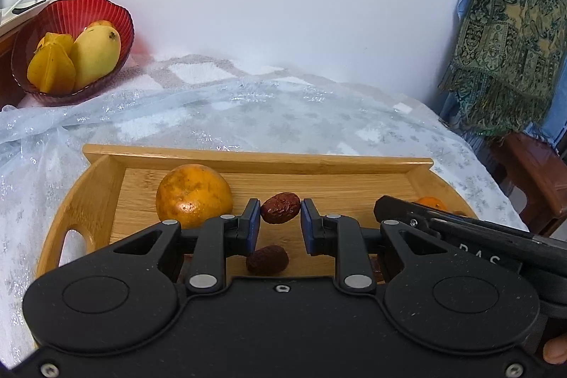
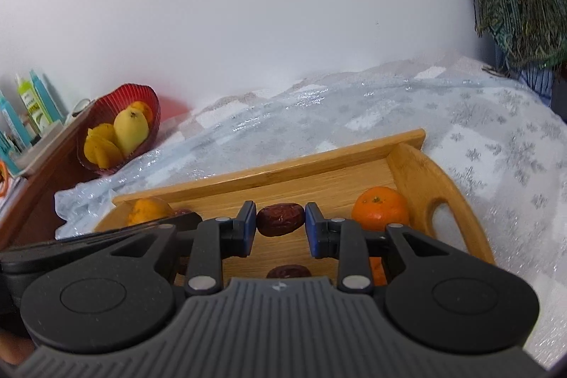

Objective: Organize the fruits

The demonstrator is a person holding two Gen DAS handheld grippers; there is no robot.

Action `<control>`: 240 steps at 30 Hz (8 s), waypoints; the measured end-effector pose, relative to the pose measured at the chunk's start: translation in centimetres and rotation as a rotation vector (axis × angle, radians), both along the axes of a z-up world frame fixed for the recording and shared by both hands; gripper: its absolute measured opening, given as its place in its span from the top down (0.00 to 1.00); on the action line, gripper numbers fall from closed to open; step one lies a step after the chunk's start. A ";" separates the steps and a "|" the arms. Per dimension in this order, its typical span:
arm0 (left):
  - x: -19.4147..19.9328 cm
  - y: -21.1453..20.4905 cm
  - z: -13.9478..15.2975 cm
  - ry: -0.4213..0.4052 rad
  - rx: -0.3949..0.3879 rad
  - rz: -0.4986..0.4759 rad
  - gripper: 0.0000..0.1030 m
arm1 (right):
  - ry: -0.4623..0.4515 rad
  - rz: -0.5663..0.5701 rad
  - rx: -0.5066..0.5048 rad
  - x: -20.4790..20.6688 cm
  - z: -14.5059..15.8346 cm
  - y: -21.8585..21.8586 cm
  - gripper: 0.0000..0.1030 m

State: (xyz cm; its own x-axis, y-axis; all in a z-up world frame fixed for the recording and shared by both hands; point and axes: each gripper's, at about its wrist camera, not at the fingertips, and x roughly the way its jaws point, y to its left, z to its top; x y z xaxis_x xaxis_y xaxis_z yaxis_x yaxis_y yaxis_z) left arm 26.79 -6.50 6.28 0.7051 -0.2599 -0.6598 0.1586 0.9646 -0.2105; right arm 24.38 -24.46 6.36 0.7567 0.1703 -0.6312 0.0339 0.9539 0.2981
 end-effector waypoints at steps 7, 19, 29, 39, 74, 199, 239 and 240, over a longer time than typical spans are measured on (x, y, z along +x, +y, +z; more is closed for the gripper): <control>0.2 0.0 -0.7 0.016 0.018 0.001 0.78 | 0.029 -0.015 0.020 0.3 -0.6 -0.5 0.66; 0.2 0.1 -1.1 0.031 0.024 0.002 0.78 | 0.055 -0.024 0.015 0.7 -0.8 -0.5 0.65; 0.2 0.0 -1.2 0.027 0.040 -0.001 0.78 | 0.091 -0.038 0.045 1.7 -1.2 -0.6 0.65; 0.3 -0.1 -1.3 0.024 0.053 -0.005 0.78 | 0.116 -0.045 0.034 1.9 -1.4 -0.4 0.65; 0.4 0.0 -1.4 0.025 0.065 -0.015 0.74 | 0.159 -0.049 -0.012 2.3 -1.6 0.1 0.64; -20.6 6.4 -1.0 -0.163 0.106 0.112 0.01 | -0.328 -0.126 -0.198 -20.0 -0.3 2.7 0.00; -20.7 5.8 -5.6 -0.002 0.189 0.137 0.00 | -0.154 -0.053 -0.381 -20.3 -6.3 4.1 0.00; -20.7 5.8 -5.6 -0.003 0.189 0.137 0.00 | -0.154 -0.053 -0.380 -20.2 -6.2 4.1 0.00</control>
State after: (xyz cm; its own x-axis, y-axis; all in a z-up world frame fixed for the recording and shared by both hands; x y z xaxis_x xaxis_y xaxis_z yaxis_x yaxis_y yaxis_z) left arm 6.08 -0.69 0.69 0.7271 -0.0331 -0.6858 0.0234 0.9995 -0.0234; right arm 4.14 -20.35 0.11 0.8486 -0.0944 -0.5206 0.0682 0.9953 -0.0692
